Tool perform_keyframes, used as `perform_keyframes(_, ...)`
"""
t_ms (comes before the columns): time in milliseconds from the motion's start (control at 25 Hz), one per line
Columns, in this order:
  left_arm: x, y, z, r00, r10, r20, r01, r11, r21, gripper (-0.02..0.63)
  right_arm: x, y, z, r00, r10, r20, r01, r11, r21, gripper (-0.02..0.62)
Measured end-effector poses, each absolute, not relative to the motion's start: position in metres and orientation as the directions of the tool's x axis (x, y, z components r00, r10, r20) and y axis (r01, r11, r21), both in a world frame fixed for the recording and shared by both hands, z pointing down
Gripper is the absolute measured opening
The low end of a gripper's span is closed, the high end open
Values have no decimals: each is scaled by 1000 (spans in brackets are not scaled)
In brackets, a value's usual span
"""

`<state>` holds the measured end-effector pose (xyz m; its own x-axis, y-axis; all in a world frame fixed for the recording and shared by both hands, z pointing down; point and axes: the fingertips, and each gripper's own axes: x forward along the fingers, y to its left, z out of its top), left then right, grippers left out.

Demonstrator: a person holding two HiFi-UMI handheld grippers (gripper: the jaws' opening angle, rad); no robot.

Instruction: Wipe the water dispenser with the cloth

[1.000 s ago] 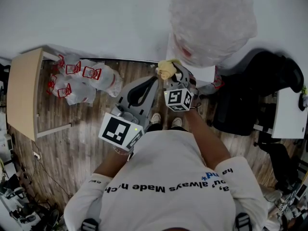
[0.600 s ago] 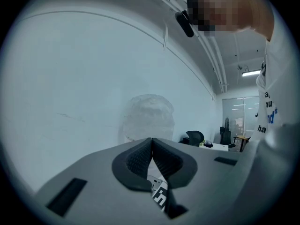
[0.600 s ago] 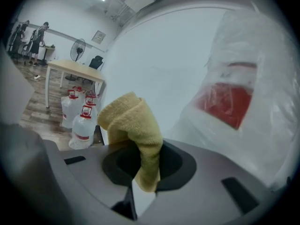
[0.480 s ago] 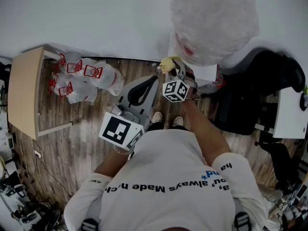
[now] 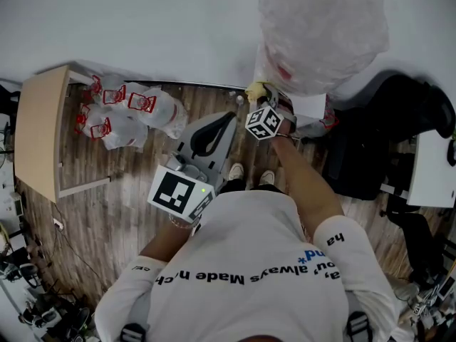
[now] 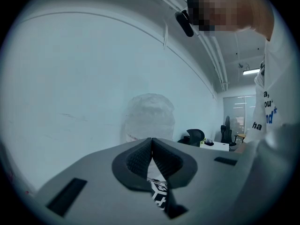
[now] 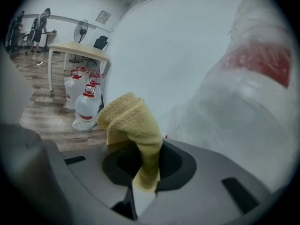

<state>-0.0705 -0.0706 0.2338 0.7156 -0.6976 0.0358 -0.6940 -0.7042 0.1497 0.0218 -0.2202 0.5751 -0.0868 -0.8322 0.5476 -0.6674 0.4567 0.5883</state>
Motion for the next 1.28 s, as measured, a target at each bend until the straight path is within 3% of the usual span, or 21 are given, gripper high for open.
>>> perform_keyframes(720, -82, -70, 234, 694, -718, 48, -716, -683, 146, 19, 25, -232, 619, -36, -755, 654, -572, 553, 606, 61)
perform_keyframes(1280, -79, -65, 231, 699, -714, 35, -710, -688, 150, 19, 19, -216, 625, -68, -717, 693, -579, 595, 558, 54)
